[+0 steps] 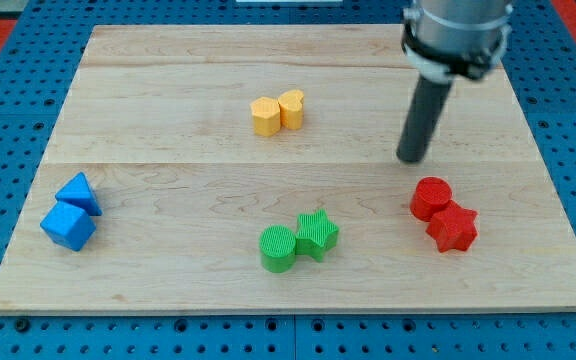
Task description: Move the yellow heart bottom right diagonally to yellow hexagon
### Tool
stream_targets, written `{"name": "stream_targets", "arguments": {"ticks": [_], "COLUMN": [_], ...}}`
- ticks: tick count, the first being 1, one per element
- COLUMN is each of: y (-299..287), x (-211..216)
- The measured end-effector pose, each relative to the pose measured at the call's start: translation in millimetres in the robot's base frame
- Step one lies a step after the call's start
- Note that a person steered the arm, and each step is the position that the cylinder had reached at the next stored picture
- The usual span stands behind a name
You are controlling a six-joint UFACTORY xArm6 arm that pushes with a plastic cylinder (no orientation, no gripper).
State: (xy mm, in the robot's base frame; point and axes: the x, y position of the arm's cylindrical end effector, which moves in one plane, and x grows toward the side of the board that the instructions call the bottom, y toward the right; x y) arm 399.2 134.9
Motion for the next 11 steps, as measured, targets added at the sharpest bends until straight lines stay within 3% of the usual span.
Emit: {"name": "stream_targets", "arguments": {"ticks": [1,2,3,6,7,8,9,11], "y": [-41,-134,-161,-72,-106,-171,-172,-79], "x": [-86,-111,-89,-26,-69,-68,-49,-28]}}
